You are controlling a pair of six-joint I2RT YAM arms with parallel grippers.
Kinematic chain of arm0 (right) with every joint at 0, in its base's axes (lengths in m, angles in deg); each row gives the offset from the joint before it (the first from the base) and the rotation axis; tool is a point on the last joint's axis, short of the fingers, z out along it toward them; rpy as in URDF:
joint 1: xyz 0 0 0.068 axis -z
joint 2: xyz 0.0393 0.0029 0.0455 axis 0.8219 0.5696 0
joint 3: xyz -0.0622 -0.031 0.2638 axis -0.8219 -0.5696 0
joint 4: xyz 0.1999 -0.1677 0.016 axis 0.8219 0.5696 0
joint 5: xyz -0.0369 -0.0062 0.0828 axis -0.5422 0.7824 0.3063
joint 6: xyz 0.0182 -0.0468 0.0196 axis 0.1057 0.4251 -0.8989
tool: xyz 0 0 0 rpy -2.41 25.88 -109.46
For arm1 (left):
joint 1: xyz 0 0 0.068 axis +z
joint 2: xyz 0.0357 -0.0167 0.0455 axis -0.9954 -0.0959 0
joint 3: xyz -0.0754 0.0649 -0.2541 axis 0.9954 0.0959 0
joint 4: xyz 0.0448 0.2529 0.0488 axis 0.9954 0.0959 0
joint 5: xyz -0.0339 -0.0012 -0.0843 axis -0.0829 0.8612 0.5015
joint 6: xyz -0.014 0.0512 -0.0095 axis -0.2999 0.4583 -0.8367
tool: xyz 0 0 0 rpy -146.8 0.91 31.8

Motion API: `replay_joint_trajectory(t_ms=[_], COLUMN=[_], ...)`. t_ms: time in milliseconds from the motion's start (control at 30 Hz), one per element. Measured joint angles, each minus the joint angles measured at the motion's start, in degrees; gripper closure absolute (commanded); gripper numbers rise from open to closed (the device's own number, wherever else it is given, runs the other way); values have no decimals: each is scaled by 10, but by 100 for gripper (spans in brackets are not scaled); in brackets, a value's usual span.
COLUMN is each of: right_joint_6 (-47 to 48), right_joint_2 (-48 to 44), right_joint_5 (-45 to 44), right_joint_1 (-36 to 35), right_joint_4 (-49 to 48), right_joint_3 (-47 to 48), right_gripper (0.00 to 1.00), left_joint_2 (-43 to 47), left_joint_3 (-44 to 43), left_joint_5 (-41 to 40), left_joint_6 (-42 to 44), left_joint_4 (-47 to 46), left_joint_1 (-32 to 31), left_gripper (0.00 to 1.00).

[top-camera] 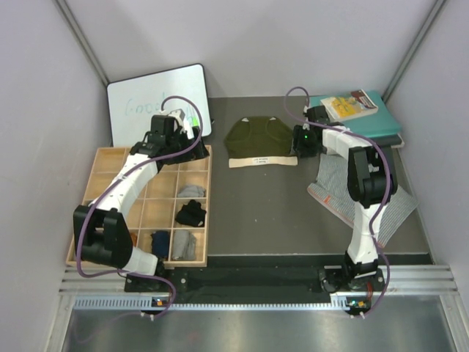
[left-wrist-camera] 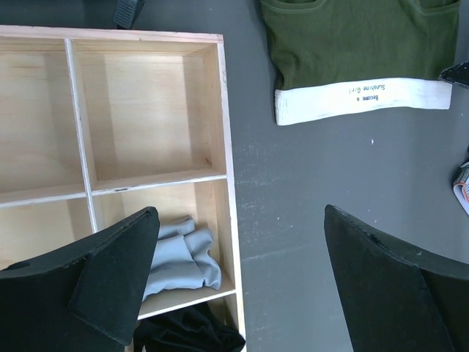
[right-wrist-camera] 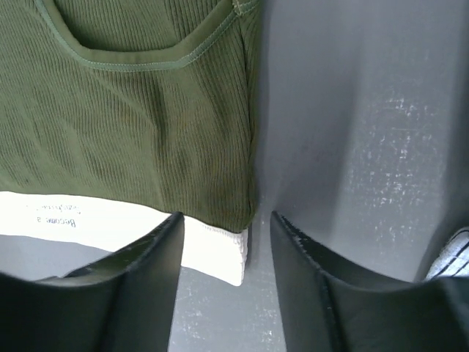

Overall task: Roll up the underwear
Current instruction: Fold the underwear at the center of the board.

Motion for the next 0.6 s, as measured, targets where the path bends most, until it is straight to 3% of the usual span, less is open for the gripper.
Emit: replay_joint_trajectory(t_ms=[200,400,600], right_joint_6=[-6,-13,-14], right_joint_2=[0,5,5], right_joint_5=[2,4,3], right_joint_1=[-2,-4,-4], right_joint_4=[3,3,4], right_joint_3=[-1,-5,-5], right_gripper=[61,100,100], left_joint_2=[0,7,22], left_joint_3=[1,5,8], left_joint_5=[0,0,0], left_joint_6=[0,0,0], left_joint_4=[0,0,0], left_joint_1=[0,0,0], left_gripper=[2,2,2])
